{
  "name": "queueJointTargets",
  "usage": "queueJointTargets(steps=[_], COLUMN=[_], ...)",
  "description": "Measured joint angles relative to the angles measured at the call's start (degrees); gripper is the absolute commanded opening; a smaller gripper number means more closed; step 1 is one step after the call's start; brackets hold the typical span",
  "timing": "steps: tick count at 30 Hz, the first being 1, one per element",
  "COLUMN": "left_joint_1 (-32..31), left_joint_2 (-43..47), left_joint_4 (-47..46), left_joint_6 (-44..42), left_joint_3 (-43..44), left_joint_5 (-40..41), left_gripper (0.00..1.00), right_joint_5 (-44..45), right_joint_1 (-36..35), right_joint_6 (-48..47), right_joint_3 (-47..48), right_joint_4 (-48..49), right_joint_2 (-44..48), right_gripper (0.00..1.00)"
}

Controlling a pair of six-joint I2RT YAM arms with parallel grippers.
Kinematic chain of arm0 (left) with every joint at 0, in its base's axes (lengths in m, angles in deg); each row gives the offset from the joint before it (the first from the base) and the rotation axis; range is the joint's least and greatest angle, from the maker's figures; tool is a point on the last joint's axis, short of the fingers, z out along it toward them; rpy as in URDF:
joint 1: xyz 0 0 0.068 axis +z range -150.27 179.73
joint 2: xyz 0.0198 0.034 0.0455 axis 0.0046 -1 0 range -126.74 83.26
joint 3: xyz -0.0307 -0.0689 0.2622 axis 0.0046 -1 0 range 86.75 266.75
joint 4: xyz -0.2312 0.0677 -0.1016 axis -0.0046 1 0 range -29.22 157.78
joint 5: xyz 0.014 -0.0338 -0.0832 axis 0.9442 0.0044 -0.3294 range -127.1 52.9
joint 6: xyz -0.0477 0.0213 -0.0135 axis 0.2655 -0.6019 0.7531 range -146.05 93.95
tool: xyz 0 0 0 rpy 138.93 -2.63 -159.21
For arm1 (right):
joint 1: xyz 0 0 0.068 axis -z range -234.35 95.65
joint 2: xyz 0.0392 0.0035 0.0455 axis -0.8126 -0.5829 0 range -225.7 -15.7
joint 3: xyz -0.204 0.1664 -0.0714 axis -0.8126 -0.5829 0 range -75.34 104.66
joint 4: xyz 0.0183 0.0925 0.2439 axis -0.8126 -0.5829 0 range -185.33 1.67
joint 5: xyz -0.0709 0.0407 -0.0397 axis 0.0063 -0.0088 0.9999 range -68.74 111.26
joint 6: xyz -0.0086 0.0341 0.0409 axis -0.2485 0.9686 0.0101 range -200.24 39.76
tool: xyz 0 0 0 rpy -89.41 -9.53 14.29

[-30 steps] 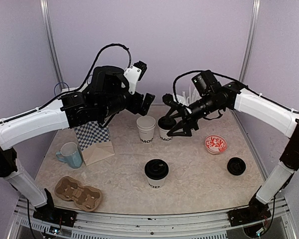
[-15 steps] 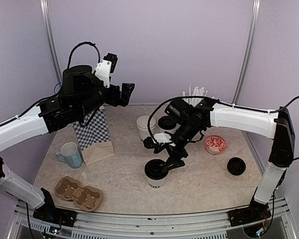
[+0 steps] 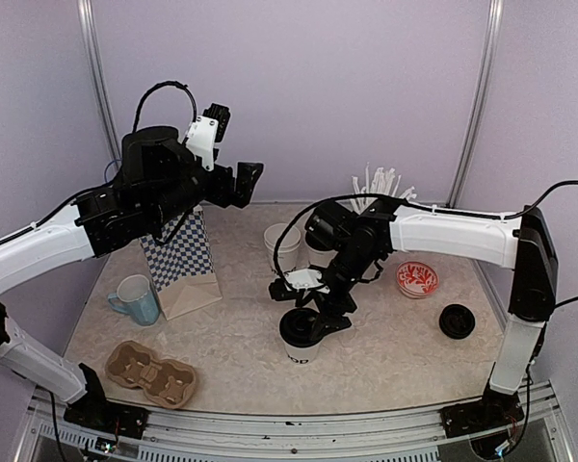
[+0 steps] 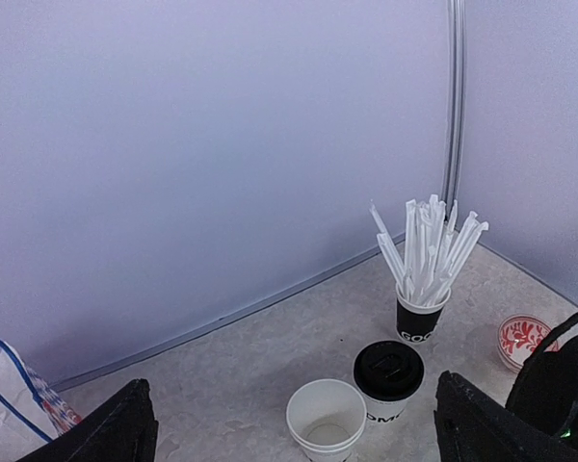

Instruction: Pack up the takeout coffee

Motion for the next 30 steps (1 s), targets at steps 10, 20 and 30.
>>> queueJointTargets(steps=[10, 20, 30], left_joint_1=[0.00, 0.00, 0.00], left_joint_2=[-0.79, -0.79, -0.79], left_joint_4=[0.11, 0.26, 1.01], left_joint_6=[-0.15, -0.20, -0.22], left_joint_3=[0.00, 0.00, 0.02], left_joint_5=[-0.24, -0.33, -0.81], left_gripper=[0.98, 0.98, 0.97], right_joint_5=[0.98, 2.49, 4.02], right_joint_1=[-0.52, 0.28, 18.60], right_joint_6=[1.60, 3.61, 6.32], right_joint_3=[1.22, 1.49, 1.51], right_joint_4=[-0.02, -0.42, -0.79], right_joint_2=[-0.98, -0.76, 1.84], right_gripper=[0.71, 0.68, 0.67])
